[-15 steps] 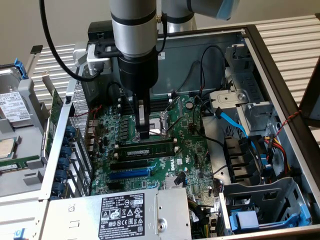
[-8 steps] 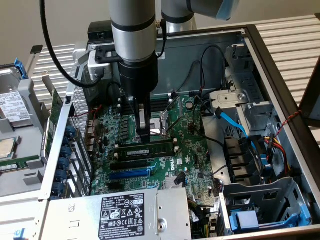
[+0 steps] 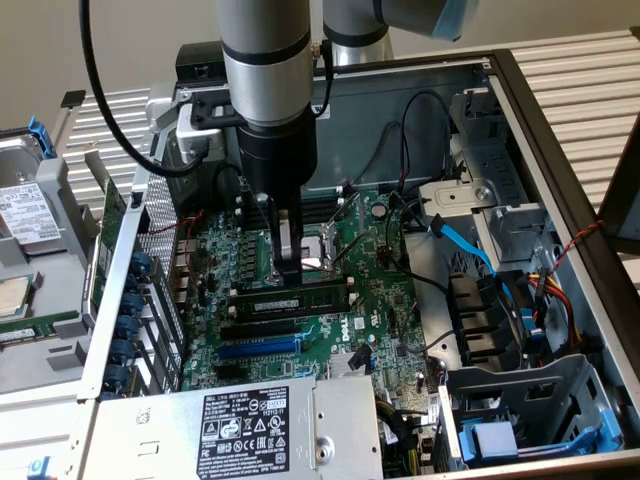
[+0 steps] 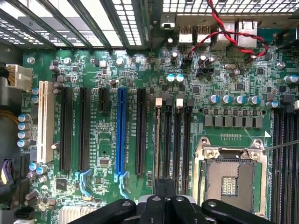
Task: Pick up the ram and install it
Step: 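Press down the ram until it locks into place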
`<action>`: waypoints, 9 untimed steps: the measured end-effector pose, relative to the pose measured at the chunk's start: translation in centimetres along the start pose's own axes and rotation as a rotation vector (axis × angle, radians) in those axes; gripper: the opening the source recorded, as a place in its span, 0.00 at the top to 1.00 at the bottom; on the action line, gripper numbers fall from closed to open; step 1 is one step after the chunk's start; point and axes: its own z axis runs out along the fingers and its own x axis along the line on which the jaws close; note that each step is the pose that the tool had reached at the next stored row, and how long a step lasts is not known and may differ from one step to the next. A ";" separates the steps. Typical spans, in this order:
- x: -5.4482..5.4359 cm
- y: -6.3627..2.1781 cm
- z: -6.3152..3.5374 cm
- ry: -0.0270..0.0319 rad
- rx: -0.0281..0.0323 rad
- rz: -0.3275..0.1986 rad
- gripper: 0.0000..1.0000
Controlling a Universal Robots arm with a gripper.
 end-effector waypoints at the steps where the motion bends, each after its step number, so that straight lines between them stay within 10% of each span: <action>1: 0.0 0.00 0.02 0.0002 0.0017 0.000 0.89; 9: 0.1 0.00 0.16 0.0040 0.0057 0.000 0.89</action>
